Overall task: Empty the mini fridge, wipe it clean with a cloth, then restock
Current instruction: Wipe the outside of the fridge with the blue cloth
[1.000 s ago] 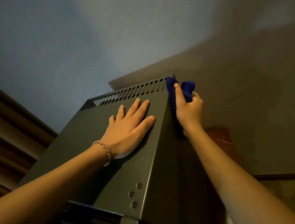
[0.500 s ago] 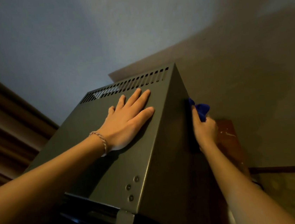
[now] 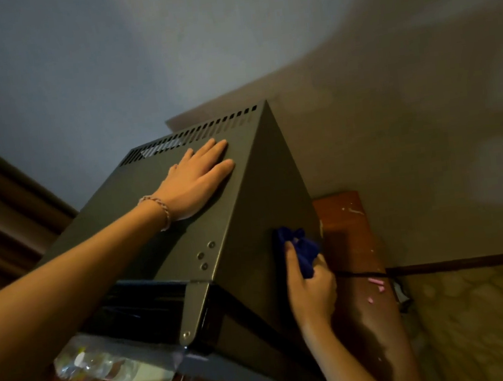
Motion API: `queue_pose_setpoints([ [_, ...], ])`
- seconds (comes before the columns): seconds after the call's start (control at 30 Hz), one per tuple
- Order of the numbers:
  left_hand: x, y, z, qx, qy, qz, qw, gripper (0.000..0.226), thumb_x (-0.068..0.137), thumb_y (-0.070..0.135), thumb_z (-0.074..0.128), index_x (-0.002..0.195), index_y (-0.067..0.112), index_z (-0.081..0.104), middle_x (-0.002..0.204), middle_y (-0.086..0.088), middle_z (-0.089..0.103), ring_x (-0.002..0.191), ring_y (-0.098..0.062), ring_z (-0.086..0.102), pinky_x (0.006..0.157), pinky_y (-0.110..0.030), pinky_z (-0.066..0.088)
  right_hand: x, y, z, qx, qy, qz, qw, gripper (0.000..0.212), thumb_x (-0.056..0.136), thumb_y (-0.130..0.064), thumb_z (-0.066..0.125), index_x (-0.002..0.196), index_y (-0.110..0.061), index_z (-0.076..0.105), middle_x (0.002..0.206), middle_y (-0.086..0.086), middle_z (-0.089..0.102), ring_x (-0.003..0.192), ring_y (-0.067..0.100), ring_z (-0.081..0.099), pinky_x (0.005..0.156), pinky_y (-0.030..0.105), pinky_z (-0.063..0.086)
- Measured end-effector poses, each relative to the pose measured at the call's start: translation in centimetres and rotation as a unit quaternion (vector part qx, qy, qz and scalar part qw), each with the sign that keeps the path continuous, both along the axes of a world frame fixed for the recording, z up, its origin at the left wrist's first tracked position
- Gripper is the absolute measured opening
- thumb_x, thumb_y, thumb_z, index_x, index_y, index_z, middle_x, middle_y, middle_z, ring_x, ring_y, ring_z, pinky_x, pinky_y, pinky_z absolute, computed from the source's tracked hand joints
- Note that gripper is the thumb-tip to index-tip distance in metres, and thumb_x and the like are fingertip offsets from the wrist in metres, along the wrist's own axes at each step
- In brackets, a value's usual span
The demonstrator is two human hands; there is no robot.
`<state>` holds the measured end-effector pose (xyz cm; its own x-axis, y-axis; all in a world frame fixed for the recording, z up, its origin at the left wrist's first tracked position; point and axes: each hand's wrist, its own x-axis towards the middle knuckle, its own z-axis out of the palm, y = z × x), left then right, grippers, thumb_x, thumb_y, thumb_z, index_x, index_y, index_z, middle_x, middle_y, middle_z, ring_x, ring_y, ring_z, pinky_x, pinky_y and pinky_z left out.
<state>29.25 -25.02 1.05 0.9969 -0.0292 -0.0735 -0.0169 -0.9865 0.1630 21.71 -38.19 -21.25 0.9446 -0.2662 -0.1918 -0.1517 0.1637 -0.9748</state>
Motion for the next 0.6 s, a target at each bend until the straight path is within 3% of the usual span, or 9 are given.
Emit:
queue_pose_setpoints([
  [0.07, -0.9, -0.3, 0.2, -0.010, 0.009, 0.004, 1.000, 0.082, 0.082, 0.069, 0.020, 0.156, 0.036, 0.011, 0.165, 0.011, 0.003, 0.153, -0.023, -0.001, 0.123, -0.051, 0.004, -1.6, 0.3, 0.8, -0.011, 0.007, -0.002, 1.000, 0.080, 0.066, -0.087, 0.040, 0.109, -0.027, 0.070, 0.117, 0.000, 0.068, 0.118, 0.021, 0.059, 0.099, 0.038, 0.047],
  [0.1, -1.5, -0.5, 0.2, -0.006, 0.013, 0.003, 1.000, 0.083, 0.082, 0.069, 0.019, 0.157, 0.034, 0.010, 0.165, 0.010, 0.002, 0.153, -0.023, -0.001, 0.123, -0.049, 0.003, -2.3, 0.4, 1.4, -0.014, 0.006, -0.001, 1.000, 0.084, 0.064, -0.089, 0.037, 0.110, -0.027, 0.070, 0.119, -0.002, 0.067, 0.120, 0.020, 0.057, 0.101, 0.038, 0.046],
  [0.3, -7.2, -0.4, -0.4, 0.016, 0.015, -0.046, 0.999, 0.077, 0.085, 0.064, 0.014, 0.156, 0.036, 0.005, 0.164, 0.016, -0.003, 0.151, -0.012, -0.006, 0.124, -0.044, 0.002, -5.2, 1.2, 6.5, -0.029, -0.117, -0.022, 0.992, 0.032, 0.075, -0.084, 0.045, 0.087, -0.059, 0.060, 0.122, -0.013, 0.066, 0.128, 0.018, 0.052, 0.103, 0.041, 0.045],
  [0.43, -10.3, 0.8, -0.6, 0.025, 0.005, -0.066, 0.997, 0.075, 0.086, 0.061, 0.011, 0.156, 0.035, 0.006, 0.164, 0.017, -0.004, 0.151, -0.009, -0.007, 0.124, -0.042, 0.002, -4.9, 2.0, 7.9, -0.020, -0.165, -0.053, 0.985, 0.034, 0.074, -0.093, 0.042, 0.099, -0.074, 0.055, 0.118, -0.011, 0.069, 0.122, 0.017, 0.059, 0.101, 0.048, 0.048],
  [0.6, -11.6, 0.7, -1.0, 0.044, -0.026, -0.082, 0.995, 0.058, 0.104, 0.051, 0.018, 0.158, 0.033, 0.005, 0.165, 0.013, -0.003, 0.152, -0.014, -0.004, 0.124, -0.043, 0.004, -5.2, 2.1, 7.7, 0.004, -0.147, -0.047, 0.988, 0.043, 0.072, -0.090, 0.050, 0.097, -0.058, 0.063, 0.098, -0.006, 0.073, 0.103, 0.018, 0.067, 0.092, 0.051, 0.053],
])
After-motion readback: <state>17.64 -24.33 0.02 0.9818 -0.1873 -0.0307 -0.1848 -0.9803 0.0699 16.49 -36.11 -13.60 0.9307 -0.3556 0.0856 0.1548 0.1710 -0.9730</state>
